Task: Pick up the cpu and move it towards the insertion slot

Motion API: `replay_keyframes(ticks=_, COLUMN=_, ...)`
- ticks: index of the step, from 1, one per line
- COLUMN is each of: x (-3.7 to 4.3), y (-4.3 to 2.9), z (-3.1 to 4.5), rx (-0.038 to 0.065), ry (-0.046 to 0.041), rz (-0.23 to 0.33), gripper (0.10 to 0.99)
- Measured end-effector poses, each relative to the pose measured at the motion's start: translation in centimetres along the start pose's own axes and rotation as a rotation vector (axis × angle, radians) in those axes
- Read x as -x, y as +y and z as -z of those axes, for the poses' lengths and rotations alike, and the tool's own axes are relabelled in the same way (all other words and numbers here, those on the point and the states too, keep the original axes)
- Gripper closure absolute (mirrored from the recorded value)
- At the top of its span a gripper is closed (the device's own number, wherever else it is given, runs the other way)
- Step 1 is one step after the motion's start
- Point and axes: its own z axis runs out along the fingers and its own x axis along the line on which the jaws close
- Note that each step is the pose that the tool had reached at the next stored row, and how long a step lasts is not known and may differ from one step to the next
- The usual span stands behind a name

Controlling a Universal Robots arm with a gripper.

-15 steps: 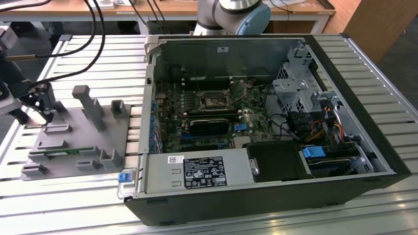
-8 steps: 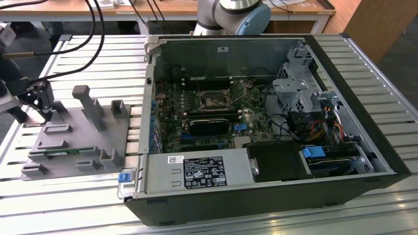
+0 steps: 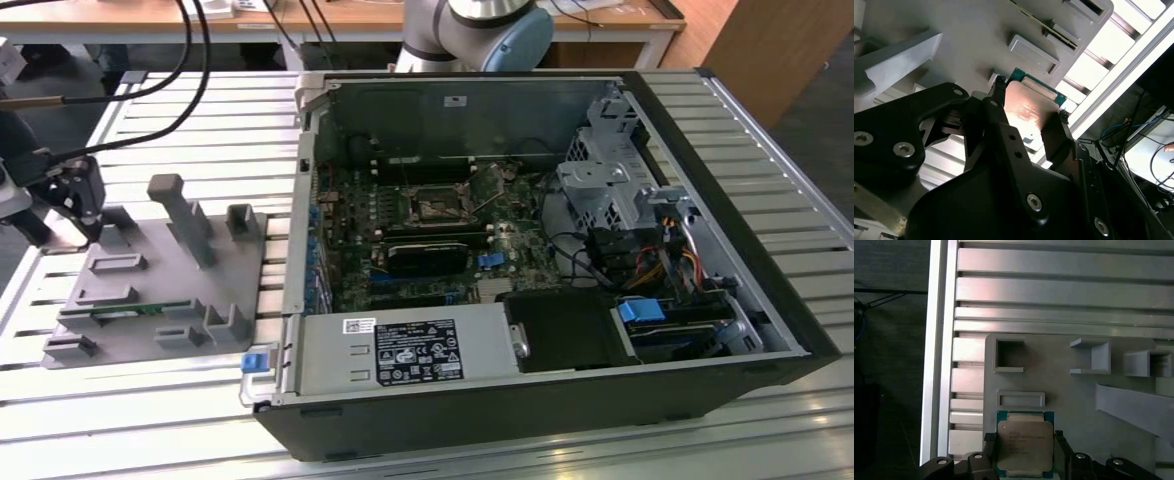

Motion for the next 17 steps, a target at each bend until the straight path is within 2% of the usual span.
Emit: replay_keyframes(ticks=17, x=-0.02, y=0.08, z=2.19, rx=0.000, ry=0.0001, rz=0.000, gripper=0.549)
